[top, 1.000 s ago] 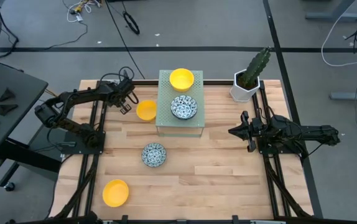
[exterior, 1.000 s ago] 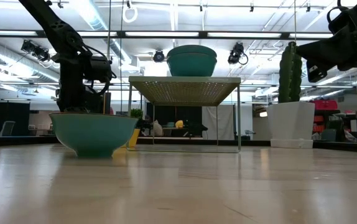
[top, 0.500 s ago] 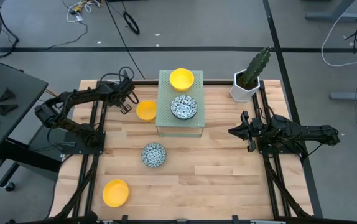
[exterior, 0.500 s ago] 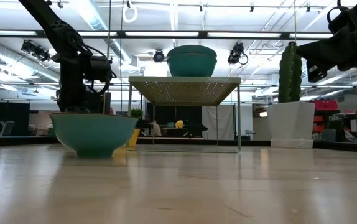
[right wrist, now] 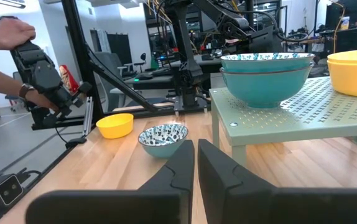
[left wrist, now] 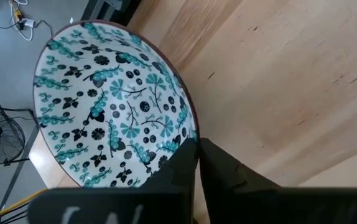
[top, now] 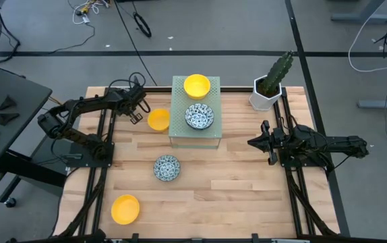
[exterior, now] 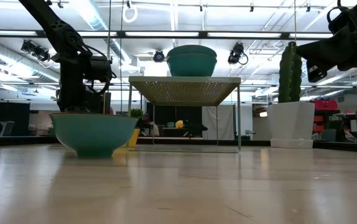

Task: Pick & Place Mini bowls
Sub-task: Stack the blue and white bowl on top of the other blue and white bowls on the shelf

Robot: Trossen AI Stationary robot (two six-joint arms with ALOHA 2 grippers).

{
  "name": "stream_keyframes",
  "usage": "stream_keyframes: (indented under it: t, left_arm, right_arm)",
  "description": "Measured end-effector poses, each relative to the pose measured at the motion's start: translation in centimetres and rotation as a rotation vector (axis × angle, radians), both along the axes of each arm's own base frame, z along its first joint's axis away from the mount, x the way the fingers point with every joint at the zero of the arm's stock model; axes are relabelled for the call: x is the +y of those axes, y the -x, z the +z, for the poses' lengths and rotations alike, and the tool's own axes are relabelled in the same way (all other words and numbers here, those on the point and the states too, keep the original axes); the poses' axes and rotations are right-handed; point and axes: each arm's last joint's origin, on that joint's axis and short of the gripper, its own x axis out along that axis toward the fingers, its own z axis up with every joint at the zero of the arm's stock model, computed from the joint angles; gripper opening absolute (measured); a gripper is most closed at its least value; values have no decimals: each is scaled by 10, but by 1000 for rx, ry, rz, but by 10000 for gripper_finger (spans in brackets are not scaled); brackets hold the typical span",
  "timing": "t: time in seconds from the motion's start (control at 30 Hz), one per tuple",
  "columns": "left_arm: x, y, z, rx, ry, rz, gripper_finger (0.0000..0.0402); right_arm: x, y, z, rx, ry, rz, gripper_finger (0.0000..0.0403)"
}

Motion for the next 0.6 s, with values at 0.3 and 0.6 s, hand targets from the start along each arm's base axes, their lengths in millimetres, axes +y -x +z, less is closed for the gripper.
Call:
stream_keyframes:
  t: [0.3,0.6]
  left_arm:
    - [0,0,0,1,-3,2,32]
    - [0,0,0,12,-14,7,41]
  right_arm:
    - [0,0,0,0,0,-1,27]
    - [0,0,0,0,0,0,27]
